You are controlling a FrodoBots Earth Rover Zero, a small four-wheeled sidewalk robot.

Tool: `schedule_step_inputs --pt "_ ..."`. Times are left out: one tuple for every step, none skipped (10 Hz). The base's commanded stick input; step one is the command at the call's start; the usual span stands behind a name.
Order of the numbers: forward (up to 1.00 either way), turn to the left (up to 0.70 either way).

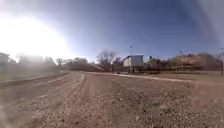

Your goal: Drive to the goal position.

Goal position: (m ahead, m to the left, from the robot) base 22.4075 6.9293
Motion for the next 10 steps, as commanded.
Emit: schedule_step_inputs --pt "0.5 0.0" --pt "0.5 0.0" --pt "0.5 0.0" --pt "0.5 0.0" --pt "0.5 0.0" --pt "0.5 0.0" --pt "0.5 0.0" --pt "0.5 0.0" --pt "0.5 0.0" --pt "0.5 0.0"
